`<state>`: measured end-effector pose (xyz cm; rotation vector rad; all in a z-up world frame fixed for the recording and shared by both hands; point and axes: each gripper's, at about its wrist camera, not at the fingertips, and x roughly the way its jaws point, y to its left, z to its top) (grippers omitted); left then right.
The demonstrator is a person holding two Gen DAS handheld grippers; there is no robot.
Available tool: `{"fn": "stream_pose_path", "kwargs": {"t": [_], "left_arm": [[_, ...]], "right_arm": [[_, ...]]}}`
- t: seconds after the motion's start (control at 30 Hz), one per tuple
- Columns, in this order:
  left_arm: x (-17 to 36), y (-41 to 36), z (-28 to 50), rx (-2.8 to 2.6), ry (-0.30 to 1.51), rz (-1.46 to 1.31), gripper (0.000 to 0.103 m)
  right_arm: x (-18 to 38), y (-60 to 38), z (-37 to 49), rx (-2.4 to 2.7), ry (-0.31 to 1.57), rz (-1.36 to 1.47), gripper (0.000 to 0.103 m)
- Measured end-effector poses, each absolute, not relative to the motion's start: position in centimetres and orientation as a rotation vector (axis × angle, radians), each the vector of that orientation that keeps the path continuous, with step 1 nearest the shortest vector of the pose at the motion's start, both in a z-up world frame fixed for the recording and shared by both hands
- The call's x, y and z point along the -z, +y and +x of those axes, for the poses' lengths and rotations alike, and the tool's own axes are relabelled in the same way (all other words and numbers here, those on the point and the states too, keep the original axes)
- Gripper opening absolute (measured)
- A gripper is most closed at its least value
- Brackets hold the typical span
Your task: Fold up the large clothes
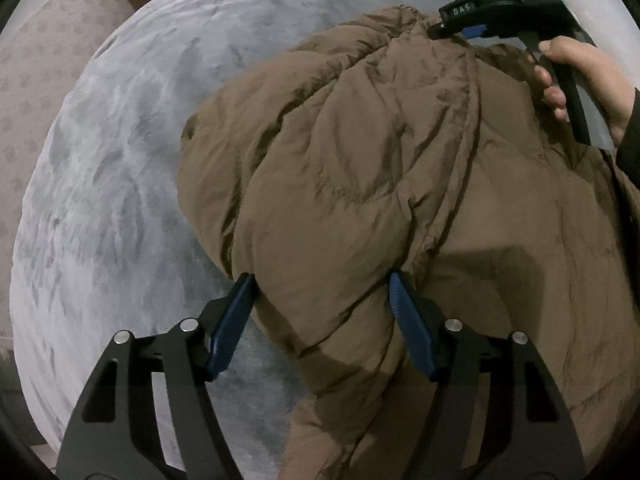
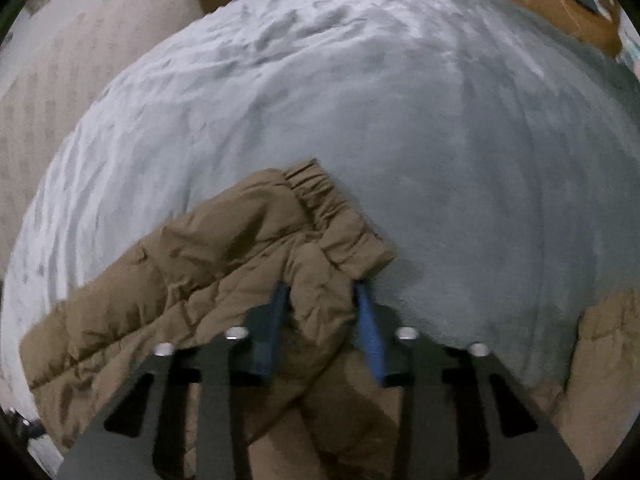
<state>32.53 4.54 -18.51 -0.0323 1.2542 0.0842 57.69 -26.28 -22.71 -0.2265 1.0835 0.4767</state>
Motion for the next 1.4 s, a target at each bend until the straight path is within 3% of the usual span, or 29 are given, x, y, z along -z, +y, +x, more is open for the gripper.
{"fn": "stream_pose_path", "kwargs": {"t": [0.13,0.33,0.5,0.7,0.77,0.83,0.87,0.9,1.07,1.23,1.27,1.3,1.33,1.4], "left_arm": [[18.8,4.7,33.1,-0.075,1.264,-0.037,0.063],[18.1,4.6,33.2,-0.042,1.274,-0.027,0.057],[16.6,3.8,32.7,0.036,1.250,0.019,0.057],[14.0,4.3,31.2,0.082,1.201,-0.020,0.071],[13.7,4.7,31.0,0.071,1.198,-0.043,0.076],[13.0,5.2,31.2,0.044,1.195,-0.057,0.080],[13.7,5.0,31.4,0.035,1.192,-0.055,0.082],[13.5,5.0,31.1,0.022,1.190,-0.052,0.083],[12.4,4.0,30.3,-0.015,1.184,-0.030,0.083],[13.1,3.5,32.8,-0.032,1.191,-0.024,0.083],[13.2,3.3,33.1,-0.031,1.192,-0.031,0.083],[13.3,3.1,33.4,-0.035,1.195,-0.034,0.083],[13.3,3.0,33.4,-0.035,1.199,-0.035,0.083],[13.2,2.9,33.4,-0.030,1.204,-0.034,0.083]], "right_arm": [[20.7,-26.4,55.8,-0.444,1.001,-0.288,0.017],[16.4,-30.4,51.9,-0.328,0.906,-0.289,0.017],[14.9,-37.3,47.3,-0.193,0.948,-0.258,0.017],[15.0,-45.9,38.6,-0.049,1.051,-0.143,0.017],[15.8,-47.8,35.4,-0.017,1.101,-0.111,0.021],[17.0,-49.9,32.4,-0.023,1.158,-0.057,0.043],[17.2,-50.6,31.5,-0.023,1.162,-0.044,0.060],[17.3,-51.6,30.1,-0.004,1.161,-0.055,0.063],[15.9,-55.1,28.3,0.018,1.105,0.010,0.064],[16.4,-55.7,34.1,-0.017,1.079,0.131,0.066],[17.1,-55.6,34.9,-0.026,1.099,0.145,0.057],[17.7,-54.9,35.7,-0.036,1.116,0.152,0.042],[18.2,-54.3,36.0,-0.051,1.142,0.162,0.017],[18.2,-53.0,35.0,-0.075,1.154,0.150,0.014]]}}
